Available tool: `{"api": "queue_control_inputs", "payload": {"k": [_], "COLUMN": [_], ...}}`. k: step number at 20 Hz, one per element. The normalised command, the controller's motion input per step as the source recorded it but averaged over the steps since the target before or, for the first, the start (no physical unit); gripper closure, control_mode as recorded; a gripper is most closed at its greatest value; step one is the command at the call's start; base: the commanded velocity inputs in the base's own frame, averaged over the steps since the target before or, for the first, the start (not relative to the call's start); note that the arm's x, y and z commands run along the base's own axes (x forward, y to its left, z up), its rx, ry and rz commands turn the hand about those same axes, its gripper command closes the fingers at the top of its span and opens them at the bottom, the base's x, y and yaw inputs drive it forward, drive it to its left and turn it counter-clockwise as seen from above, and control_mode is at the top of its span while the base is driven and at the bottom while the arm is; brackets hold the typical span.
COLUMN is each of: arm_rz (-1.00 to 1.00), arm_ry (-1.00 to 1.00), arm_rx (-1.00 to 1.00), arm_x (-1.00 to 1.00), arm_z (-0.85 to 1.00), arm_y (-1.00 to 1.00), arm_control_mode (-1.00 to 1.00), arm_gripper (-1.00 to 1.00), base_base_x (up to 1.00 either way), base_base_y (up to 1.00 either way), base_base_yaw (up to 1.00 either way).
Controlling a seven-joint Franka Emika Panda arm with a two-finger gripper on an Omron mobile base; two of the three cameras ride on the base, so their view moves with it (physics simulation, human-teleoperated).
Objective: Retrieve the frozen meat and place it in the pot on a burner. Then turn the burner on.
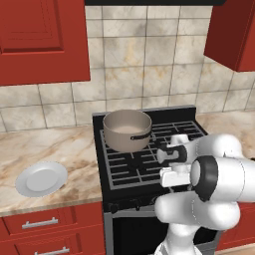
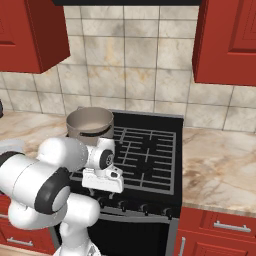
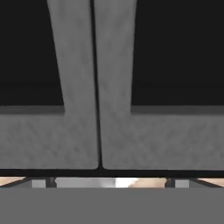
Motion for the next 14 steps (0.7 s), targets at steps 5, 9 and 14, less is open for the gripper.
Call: {"api": "queue_control_inputs", "payload": {"k": [5,9,14], "arm_rz": [0.00,0.00,0.00], "arm_ry": [-0.22,-0.14,-0.05], "arm_rx": [0.00,-0.02,0.00], "arm_x": [0.04,0.03,0.09], "arm_z": [-0.30,-0.31,-0.29], "arm_y": [0.00,0.00,-0.01], "arm_control_mode": [-1.00,-1.00,-1.00], "arm_gripper": [-1.00,-1.00,-1.00], "base_base_x": [0.00,0.00,0.00], "base_base_y": [0.00,0.00,0.00], "base_base_yaw": [0.00,0.00,0.00]}}
